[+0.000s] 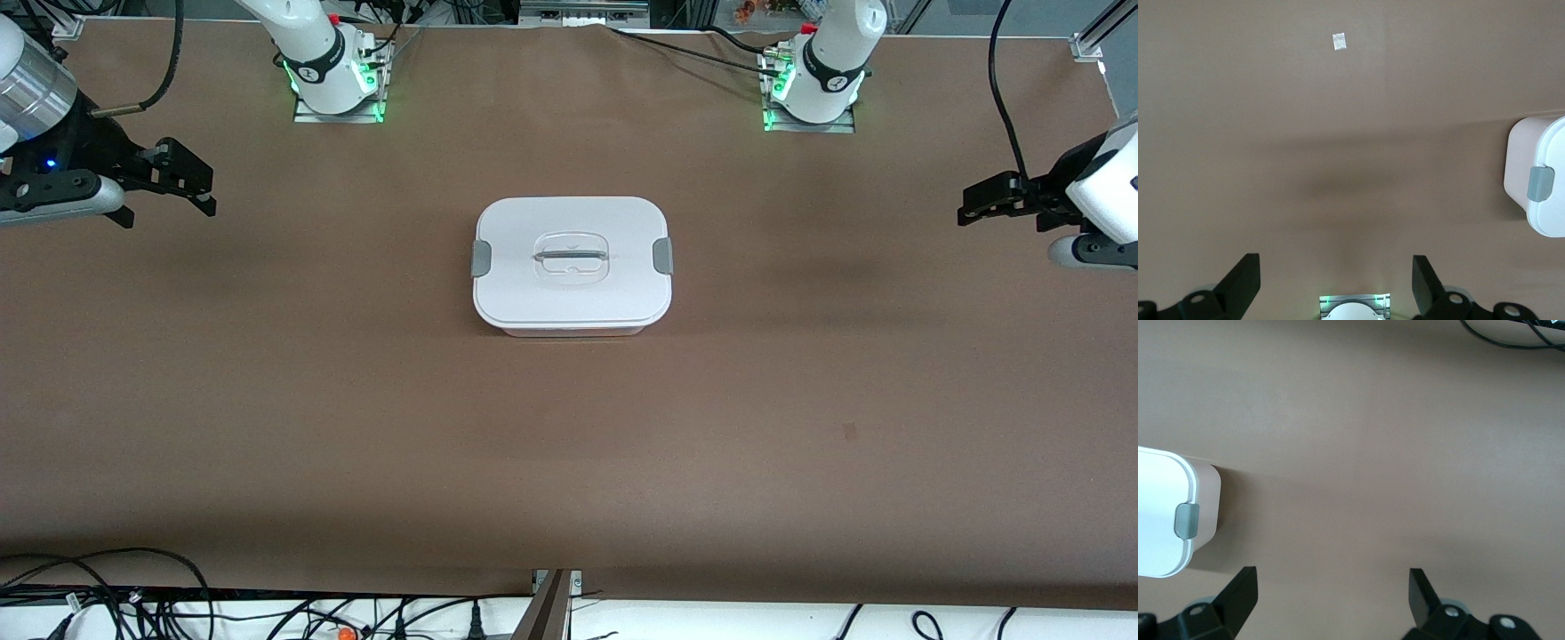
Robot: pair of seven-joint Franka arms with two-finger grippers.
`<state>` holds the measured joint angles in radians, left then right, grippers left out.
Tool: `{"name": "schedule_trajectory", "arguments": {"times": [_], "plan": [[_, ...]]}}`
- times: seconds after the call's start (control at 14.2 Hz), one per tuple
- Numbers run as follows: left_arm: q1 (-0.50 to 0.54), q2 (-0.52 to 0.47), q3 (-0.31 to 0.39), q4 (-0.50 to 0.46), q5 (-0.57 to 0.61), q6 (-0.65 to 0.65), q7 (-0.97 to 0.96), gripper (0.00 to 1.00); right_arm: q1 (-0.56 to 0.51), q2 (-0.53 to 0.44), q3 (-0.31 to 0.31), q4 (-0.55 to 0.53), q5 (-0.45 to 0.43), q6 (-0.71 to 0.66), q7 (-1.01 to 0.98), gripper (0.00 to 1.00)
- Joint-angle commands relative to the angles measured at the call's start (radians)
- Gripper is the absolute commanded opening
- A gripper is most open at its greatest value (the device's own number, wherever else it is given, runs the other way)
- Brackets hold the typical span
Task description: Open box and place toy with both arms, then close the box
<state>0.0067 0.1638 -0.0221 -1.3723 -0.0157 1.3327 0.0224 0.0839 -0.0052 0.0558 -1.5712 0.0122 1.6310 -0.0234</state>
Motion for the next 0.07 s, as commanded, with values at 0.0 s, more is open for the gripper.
{"name": "schedule_trajectory", "arguments": {"times": [0.0], "plan": [[-0.004,0.005,0.004,0.018,-0.021,-0.004,-0.01,1.0,-0.006,0.004,0.004,0.013,0.005,-0.002,-0.016,1.0]]}}
